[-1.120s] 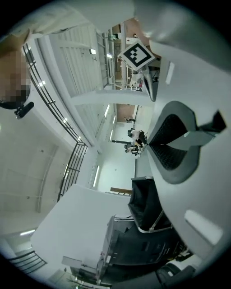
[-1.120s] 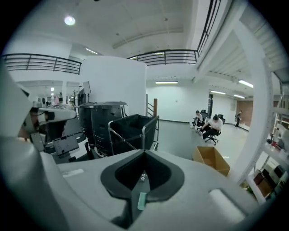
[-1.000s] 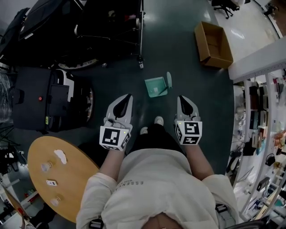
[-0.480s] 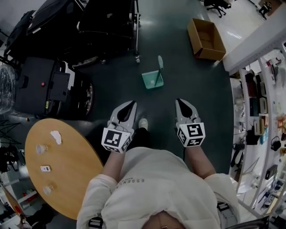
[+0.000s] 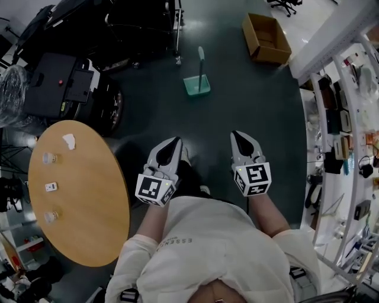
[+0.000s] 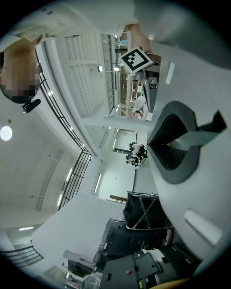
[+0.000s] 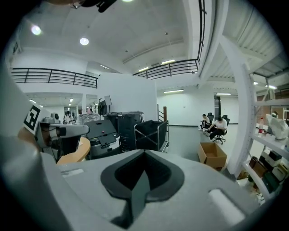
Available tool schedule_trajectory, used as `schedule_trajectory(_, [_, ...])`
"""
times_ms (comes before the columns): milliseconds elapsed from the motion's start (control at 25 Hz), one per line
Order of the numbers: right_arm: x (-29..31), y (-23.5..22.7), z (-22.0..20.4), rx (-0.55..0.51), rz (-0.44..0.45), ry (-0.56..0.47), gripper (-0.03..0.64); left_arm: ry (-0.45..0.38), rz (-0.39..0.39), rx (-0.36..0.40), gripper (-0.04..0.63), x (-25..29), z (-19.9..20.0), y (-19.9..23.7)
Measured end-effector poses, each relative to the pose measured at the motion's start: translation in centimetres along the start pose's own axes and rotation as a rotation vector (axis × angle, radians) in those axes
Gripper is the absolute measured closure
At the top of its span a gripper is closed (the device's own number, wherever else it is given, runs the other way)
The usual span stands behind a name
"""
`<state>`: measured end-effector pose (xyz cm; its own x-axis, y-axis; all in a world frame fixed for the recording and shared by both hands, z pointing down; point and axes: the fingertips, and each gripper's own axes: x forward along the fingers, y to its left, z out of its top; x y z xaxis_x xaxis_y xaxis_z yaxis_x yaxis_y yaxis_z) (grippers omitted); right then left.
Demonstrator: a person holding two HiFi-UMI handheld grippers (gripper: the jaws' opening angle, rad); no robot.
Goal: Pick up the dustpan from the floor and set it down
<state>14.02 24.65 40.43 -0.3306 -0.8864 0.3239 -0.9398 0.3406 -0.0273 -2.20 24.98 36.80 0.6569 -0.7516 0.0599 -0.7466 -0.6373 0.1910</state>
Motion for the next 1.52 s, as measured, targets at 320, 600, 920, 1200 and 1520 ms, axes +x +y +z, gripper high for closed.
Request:
schedule_trajectory(320, [-5.1, 2.8, -0.8, 0.004, 0.021, -0.027, 0.627, 0.012, -0.001, 0.023, 0.577, -4.4, -0.6, -4.0])
schedule_trajectory(600, [-6.1, 3.4, -0.8, 0.009, 0.007, -0.033, 0.627, 0.006, -0.024, 0.041, 0.577, -4.9, 0.2, -4.7])
schedule_trajectory(920, [-6.4, 3.7, 1.6, 0.012, 0.016, -0.081, 0.627, 0.001, -0.003, 0.052, 0.577, -5.1, 0.9, -3.8])
schedule_trajectory(1200, [-5.3, 4.1, 1.8, -0.004, 0.028, -0.075, 0.627, 0.006, 0.009, 0.037, 0.577, -4.7, 0.8, -2.9])
schedule_trajectory(1520, [-4.7, 3.8, 2.5, -0.003, 0.029, -0.078, 0.627, 0.012, 0.008, 0.031, 0.577, -4.1, 0.5, -2.4])
